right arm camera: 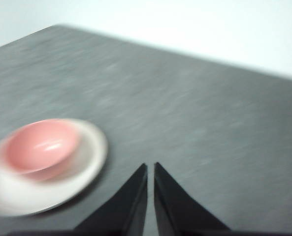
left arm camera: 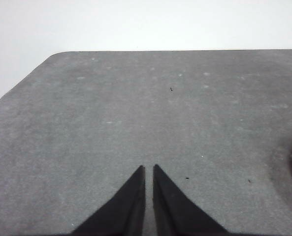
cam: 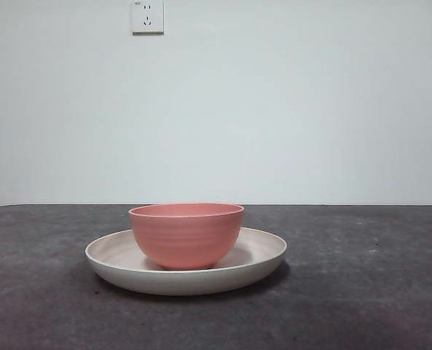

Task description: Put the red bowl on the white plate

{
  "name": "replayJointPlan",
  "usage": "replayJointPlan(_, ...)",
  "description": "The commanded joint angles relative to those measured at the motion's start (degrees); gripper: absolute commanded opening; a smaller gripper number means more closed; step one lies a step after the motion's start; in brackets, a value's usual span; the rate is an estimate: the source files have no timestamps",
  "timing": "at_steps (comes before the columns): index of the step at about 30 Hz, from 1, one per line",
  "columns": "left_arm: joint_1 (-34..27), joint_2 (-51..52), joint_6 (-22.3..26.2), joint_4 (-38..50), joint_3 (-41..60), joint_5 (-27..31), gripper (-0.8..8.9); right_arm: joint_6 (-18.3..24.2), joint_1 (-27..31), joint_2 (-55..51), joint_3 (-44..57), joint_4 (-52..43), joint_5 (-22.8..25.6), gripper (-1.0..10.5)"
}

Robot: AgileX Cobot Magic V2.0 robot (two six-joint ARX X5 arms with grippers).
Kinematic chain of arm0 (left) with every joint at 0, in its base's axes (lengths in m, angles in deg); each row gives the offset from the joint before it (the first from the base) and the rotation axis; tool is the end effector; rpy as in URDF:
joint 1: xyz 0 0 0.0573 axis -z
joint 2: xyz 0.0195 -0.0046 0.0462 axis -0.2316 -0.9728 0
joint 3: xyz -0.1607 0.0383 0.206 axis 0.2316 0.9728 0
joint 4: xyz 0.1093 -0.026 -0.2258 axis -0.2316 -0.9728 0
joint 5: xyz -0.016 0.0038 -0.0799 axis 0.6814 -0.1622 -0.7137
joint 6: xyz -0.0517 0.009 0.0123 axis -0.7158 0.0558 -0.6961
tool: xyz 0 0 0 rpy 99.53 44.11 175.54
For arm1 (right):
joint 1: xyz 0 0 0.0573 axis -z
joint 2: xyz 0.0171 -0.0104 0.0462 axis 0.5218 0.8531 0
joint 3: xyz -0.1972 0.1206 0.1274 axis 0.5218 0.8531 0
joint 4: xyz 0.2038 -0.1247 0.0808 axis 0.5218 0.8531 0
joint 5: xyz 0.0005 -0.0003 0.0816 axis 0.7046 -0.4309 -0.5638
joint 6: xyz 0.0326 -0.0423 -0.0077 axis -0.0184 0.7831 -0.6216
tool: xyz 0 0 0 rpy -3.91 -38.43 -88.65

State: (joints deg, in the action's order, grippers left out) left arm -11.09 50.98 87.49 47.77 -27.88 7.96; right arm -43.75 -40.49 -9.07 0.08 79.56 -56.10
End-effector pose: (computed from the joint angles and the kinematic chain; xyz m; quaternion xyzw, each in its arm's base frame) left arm 0.0947 -0.0029 0.1565 0.0094 0.0775 -0.0070 0.9969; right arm 0.0853 0.0211 0.2854 -0.0283 0.1219 0.2103 0.9696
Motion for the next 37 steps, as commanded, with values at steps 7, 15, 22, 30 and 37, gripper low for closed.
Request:
replayJointPlan(7, -0.1, 0.1, 0.7, -0.3, 1.2, 0.2, 0.26, 2.8, 10.5, -14.3, 21.9, -15.5, 0.0, 0.2)
replayJointPlan(15, -0.1, 0.1, 0.7, -0.3, 1.2, 0.2, 0.26, 2.1, 11.9, -17.9, 29.8, -19.5, 3.9, 0.2)
replayJointPlan(22, -0.1, 0.1, 0.7, -0.3, 1.2, 0.2, 0.26, 0.1, 11.7, -19.6, 31.1, -18.9, 10.6, 0.2)
replayJointPlan(30, -0.1, 0.1, 0.7, -0.3, 1.2, 0.2, 0.26, -2.3, 11.0, -19.6, 32.4, -16.8, 13.7, 0.2)
replayJointPlan(37, -0.1, 0.1, 0.7, -0.3, 1.2, 0.2, 0.26, -2.3, 10.5, -19.6, 32.4, -16.9, 13.8, 0.2)
